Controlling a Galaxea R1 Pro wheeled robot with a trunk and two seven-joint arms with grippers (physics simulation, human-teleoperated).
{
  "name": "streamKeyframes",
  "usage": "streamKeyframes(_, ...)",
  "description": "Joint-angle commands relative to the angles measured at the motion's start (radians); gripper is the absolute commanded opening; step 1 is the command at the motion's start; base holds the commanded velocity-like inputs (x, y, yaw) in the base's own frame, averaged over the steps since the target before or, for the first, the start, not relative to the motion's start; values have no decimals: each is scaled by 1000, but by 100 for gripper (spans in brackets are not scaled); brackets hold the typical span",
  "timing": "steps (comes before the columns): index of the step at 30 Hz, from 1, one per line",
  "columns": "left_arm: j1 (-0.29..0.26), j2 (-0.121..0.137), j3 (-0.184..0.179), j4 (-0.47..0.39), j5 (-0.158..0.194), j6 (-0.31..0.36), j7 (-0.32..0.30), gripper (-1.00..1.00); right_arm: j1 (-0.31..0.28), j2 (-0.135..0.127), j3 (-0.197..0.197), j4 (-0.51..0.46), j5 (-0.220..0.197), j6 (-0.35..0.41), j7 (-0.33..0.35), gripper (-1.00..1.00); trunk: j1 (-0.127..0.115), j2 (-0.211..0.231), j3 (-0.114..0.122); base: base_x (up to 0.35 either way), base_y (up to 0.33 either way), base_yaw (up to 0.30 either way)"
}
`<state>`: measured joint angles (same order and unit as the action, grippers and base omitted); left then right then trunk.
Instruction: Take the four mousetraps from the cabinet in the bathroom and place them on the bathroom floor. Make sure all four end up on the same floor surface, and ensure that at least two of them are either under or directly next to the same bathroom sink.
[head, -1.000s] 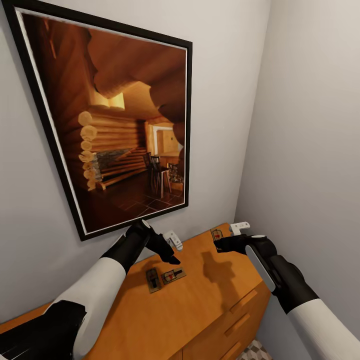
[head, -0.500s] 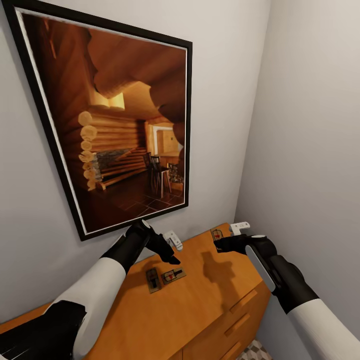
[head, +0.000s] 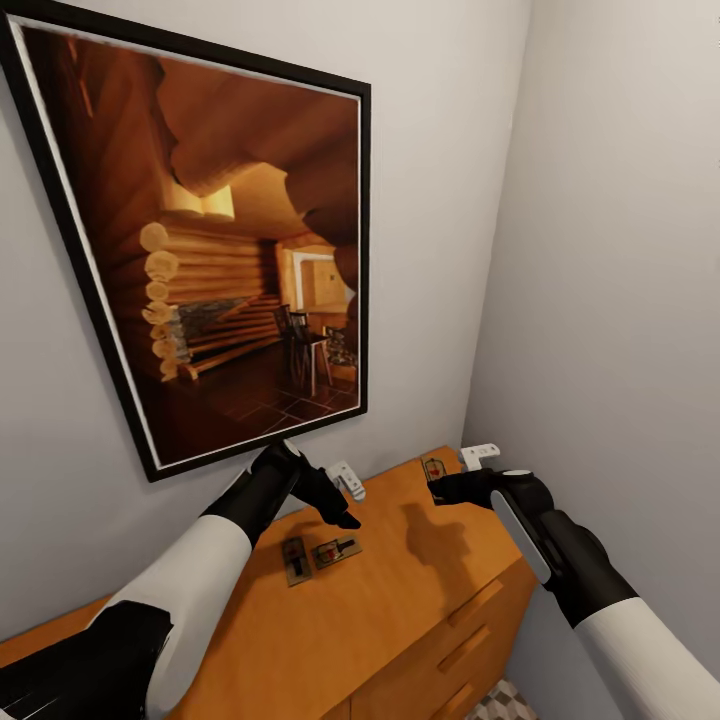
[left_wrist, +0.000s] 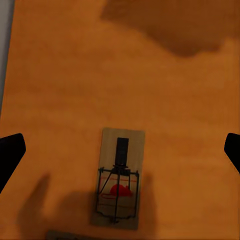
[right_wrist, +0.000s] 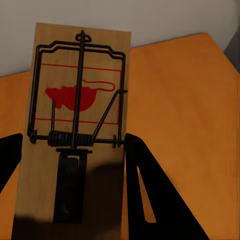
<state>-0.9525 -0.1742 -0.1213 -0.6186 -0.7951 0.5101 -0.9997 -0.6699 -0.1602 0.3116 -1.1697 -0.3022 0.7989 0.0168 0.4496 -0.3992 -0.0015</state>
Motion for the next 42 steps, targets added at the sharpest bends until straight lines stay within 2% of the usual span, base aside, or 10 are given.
streamKeyframes(1, 0, 0, 0, -1, -4, 8, -5, 100, 0, -1, 1, -1, -1, 4, 2, -100, 0, -1, -1, 0, -23, 0)
streamKeyframes(35, 1, 0, -1, 1, -3, 10, 6, 100, 0, -1, 1, -1, -1, 5, 2, -100, 0, -1, -1, 0, -2, 0)
streamKeyframes(42, 2, 0, -1, 49, -4, 9, 9, 100, 0, -1, 1, -1, -1, 5, 2, -100, 0, -1, -1, 0, 0, 0)
